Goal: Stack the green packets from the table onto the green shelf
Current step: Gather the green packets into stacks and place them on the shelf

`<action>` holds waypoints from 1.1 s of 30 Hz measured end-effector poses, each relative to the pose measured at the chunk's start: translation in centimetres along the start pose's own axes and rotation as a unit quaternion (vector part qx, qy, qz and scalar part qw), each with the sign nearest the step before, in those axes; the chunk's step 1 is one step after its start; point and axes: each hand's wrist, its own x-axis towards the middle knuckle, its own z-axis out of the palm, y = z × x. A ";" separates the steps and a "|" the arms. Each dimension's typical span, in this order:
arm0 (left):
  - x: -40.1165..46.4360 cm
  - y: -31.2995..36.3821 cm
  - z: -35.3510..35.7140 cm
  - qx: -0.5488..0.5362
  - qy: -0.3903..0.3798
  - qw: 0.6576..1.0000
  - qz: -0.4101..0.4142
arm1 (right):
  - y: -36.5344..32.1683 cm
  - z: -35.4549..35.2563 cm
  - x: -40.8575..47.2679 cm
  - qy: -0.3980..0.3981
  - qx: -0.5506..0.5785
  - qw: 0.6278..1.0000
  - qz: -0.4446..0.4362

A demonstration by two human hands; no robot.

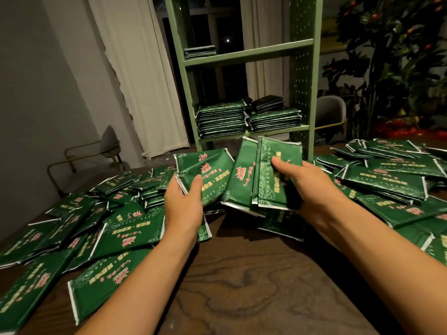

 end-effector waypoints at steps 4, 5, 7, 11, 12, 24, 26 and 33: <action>0.5 -0.9 0.4 -0.042 -0.032 0.998 -0.044 | 0.3 0.0 -0.2 0.008 0.045 0.998 0.051; 0.6 -1.2 0.6 -0.064 -0.044 0.995 -0.059 | 0.3 0.0 -0.2 0.019 0.043 0.997 0.058; 0.7 -1.6 0.8 -0.105 -0.072 0.988 -0.093 | 0.6 0.0 -0.1 0.038 0.032 0.996 0.068; -1.3 1.0 1.1 -0.209 -0.140 0.958 -0.141 | 1.9 0.2 0.1 0.055 0.014 0.996 0.069; -1.6 1.1 1.2 -0.213 -0.163 0.953 -0.139 | 2.3 0.2 0.2 0.054 0.005 0.996 0.068; -1.7 0.5 1.7 -0.150 -0.184 0.967 -0.092 | 3.3 0.1 0.7 0.025 -0.223 0.974 -0.029; -0.7 -0.4 1.3 -0.126 -0.117 0.980 -0.100 | 2.6 -0.2 0.3 -0.027 -0.246 0.969 -0.024; 0.0 0.3 0.3 -0.114 -0.135 0.979 -0.100 | 0.9 -0.9 0.0 -0.132 -0.414 0.883 -0.175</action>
